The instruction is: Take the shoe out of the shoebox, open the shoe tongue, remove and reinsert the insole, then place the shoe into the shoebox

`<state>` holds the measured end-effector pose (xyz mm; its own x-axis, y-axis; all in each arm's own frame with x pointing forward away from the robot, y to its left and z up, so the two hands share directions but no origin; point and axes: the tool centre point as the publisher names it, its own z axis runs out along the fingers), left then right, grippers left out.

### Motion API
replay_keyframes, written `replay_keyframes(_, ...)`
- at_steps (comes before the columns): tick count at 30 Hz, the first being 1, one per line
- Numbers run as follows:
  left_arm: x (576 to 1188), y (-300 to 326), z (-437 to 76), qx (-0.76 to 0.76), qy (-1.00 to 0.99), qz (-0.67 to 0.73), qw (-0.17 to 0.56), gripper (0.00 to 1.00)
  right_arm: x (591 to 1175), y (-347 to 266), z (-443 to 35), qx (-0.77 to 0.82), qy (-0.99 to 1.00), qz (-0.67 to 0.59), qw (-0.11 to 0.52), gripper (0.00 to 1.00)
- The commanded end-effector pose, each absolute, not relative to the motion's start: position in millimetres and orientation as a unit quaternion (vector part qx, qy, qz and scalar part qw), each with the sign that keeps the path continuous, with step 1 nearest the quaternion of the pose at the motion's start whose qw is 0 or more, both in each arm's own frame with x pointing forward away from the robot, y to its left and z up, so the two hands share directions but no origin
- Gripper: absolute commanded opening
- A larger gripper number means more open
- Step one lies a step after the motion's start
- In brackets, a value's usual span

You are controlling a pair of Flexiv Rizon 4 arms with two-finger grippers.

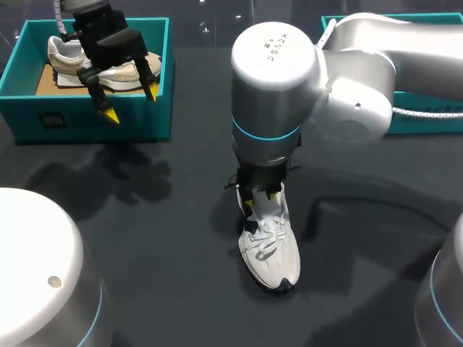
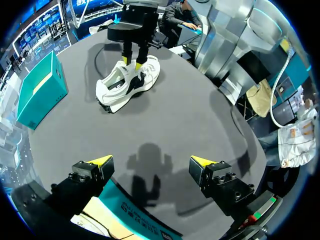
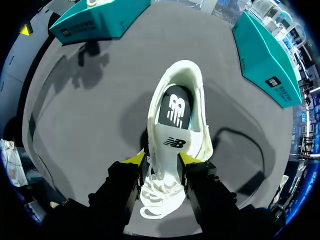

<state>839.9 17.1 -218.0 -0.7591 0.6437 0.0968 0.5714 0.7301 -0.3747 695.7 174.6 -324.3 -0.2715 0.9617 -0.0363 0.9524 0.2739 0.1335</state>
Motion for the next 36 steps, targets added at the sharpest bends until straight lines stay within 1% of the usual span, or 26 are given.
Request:
replay_keyframes(1,839,18,-218,-0.329,-0.924,0.163,0.110,1.00,707,175,-346,0.602,0.797,0.045,0.038,0.38)
replay_keyframes(3,839,18,-218,-0.329,-0.924,0.163,0.110,1.00,709,173,-346,0.604,0.795,0.047,0.038,0.37)
replay_keyframes(9,839,18,-218,-0.329,-0.924,0.163,0.110,1.00,705,173,-323,0.598,0.796,0.047,0.075,0.37)
replay_keyframes(18,839,18,-218,-0.329,-0.924,0.163,0.110,1.00,698,170,-306,0.596,0.795,0.038,0.105,0.38)
replay_keyframes(25,839,18,-218,-0.329,-0.924,0.163,0.110,1.00,711,160,-322,0.596,0.797,0.040,0.088,0.36)
replay_keyframes(36,839,18,-218,-0.329,-0.924,0.163,0.110,1.00,726,160,-349,0.584,0.809,0.049,0.049,0.33)
